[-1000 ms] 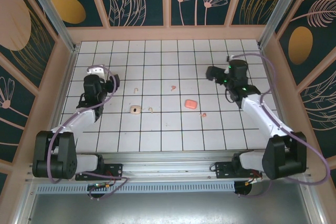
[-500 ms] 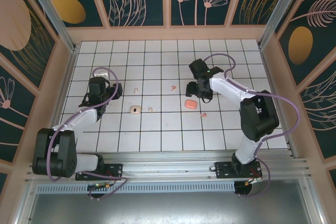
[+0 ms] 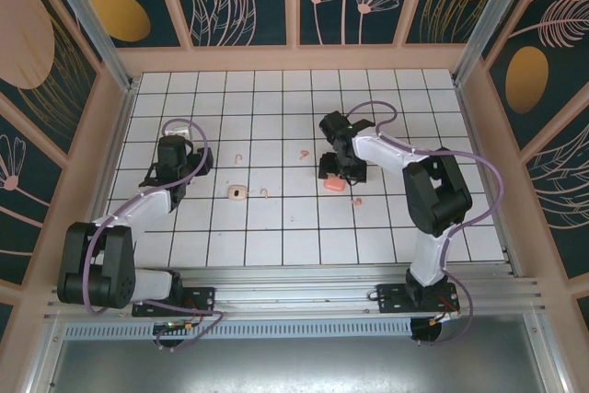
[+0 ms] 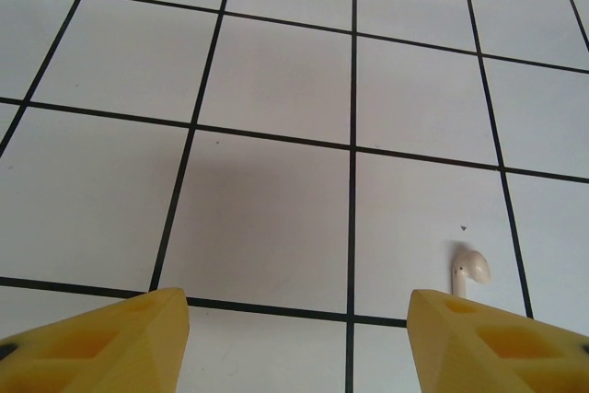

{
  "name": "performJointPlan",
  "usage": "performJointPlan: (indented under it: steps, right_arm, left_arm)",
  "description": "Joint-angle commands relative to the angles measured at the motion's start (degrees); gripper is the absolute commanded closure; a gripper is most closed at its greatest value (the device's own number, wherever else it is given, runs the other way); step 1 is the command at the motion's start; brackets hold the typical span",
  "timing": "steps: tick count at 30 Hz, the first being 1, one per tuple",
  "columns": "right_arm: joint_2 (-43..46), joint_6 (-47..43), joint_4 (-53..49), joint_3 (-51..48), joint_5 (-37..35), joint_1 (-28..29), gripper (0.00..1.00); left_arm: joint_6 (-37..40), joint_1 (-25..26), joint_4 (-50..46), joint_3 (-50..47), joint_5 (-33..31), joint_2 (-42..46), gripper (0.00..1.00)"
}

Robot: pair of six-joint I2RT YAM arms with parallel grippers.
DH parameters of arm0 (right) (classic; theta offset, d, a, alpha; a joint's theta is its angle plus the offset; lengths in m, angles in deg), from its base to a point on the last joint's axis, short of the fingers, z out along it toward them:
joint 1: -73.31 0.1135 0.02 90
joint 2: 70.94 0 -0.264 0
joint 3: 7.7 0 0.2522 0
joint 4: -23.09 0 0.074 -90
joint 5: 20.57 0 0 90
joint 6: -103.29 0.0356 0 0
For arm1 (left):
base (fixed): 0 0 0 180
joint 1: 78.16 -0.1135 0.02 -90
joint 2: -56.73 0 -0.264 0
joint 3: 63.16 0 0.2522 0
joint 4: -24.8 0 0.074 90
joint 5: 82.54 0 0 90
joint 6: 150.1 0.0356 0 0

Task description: Insert wireless bluetooth earbuds into charging case

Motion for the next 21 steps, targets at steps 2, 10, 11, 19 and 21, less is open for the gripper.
performJointPlan:
  steps: [2,10,11,19,21]
  right_arm:
    - [-2.5,1.4,-0.3,2.2,1.2,1.0,0.18]
    - [-4.7,1.6,0.5,2.2,1.4,1.3,0.19]
    - [-5.0,1.5,0.6,2.2,1.4,1.2,0.20]
    - [-6.5,1.2,2.1,2.0,1.4,1.1,0.29]
    - [-6.5,1.2,2.7,1.8,1.4,1.0,0.30]
  left_arm:
    - [-0.6,0.4,-0.6,0.6,-0.9,0.5,0.35]
    - [-1.3,0.2,-1.0,0.3,-2.5,0.8,0.35]
    - [-1.3,0.3,-1.2,0.3,-2.5,0.8,0.35]
    - [-1.0,0.3,-1.6,0.9,-2.4,0.2,0.35]
    - [-1.1,0.3,-1.6,1.0,-2.1,0.1,0.36]
